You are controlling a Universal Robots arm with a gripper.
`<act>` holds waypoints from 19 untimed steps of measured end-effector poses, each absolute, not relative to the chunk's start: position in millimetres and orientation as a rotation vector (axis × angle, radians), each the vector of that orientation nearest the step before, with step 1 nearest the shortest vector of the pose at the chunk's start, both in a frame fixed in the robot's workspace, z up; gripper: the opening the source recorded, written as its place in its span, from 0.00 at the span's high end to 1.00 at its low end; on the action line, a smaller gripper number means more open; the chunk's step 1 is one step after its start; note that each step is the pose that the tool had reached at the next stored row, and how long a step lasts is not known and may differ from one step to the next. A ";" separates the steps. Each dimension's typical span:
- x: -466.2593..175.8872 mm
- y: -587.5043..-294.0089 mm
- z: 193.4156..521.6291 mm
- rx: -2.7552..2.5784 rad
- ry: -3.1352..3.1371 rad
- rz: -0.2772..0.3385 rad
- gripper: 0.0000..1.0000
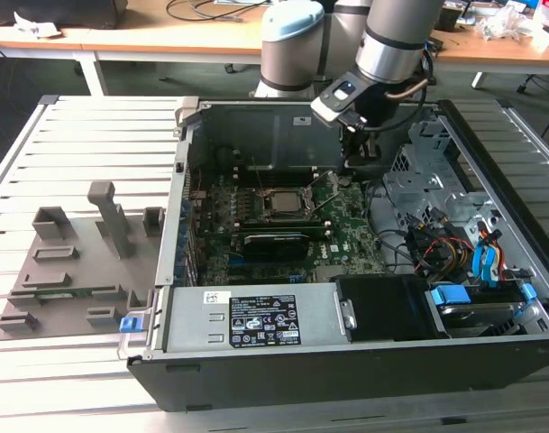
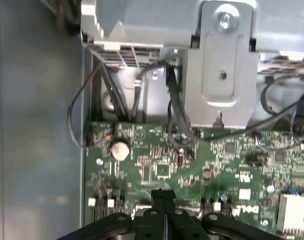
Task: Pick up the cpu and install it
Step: 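Close the cpu cover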
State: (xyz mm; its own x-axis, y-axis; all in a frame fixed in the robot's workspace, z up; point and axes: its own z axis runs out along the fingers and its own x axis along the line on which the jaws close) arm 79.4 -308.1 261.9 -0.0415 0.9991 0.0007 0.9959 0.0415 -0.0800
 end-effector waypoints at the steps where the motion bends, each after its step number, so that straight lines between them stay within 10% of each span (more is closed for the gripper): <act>1: 86.9 -308.2 257.6 -2.128 -2.228 0.094 0.89; 19: 37.8 -308.2 242.9 -2.124 -2.232 0.094 0.89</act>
